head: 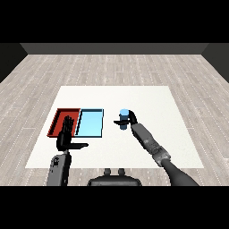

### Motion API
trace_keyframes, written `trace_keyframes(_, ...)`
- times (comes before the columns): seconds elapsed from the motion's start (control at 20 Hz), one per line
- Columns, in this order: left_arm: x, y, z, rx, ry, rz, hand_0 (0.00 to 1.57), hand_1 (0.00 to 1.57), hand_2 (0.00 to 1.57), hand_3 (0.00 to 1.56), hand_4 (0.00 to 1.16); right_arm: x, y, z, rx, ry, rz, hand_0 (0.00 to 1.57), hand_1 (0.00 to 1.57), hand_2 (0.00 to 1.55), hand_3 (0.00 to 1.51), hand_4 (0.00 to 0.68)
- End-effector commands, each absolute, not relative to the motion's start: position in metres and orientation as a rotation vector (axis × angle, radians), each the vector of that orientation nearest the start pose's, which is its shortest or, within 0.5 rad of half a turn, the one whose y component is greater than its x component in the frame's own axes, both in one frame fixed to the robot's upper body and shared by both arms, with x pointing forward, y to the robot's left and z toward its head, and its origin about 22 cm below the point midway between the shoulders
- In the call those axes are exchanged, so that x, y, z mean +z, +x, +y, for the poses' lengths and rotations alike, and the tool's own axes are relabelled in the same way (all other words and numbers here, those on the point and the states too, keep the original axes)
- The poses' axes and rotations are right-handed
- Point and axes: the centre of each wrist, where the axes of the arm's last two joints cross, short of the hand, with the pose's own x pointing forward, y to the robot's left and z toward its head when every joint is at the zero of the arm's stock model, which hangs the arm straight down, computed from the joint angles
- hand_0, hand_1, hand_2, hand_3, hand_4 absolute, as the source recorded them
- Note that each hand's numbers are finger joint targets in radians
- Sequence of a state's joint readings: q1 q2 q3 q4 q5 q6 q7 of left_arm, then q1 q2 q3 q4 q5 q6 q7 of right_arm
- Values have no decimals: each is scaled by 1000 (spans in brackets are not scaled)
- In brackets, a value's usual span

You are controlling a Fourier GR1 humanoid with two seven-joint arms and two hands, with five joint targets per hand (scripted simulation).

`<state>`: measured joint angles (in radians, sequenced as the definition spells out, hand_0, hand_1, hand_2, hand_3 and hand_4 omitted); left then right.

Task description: Pick the blue can and put it in the blue box

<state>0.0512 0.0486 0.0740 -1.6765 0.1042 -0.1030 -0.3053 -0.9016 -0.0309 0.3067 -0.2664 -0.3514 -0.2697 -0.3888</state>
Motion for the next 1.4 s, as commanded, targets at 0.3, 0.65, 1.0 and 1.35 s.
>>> trace_keyframes(0.3, 32, 249, 236, -33, -98, -1913, 0, 0, 0, 0, 0, 2, 377, -137, 305, -45, -1637, 1531, 1531, 1480, 1410, 578)
trace_keyframes(0.65, 46, 261, 166, -131, -149, -1883, 0, 0, 0, 0, 0, 41, 352, -185, 291, -70, -1751, 1502, 1502, 1469, 1393, 582)
trace_keyframes(1.0, 41, 266, 154, -125, -185, -1858, 0, 0, 0, 0, 0, 72, 329, -116, 240, -53, -1784, 1501, 1501, 1469, 1395, 590)
trace_keyframes(1.35, 33, 256, 131, -136, -218, -1819, 0, 0, 0, 0, 0, 82, 320, -113, 301, -18, -1836, 1503, 1503, 1462, 1390, 611)
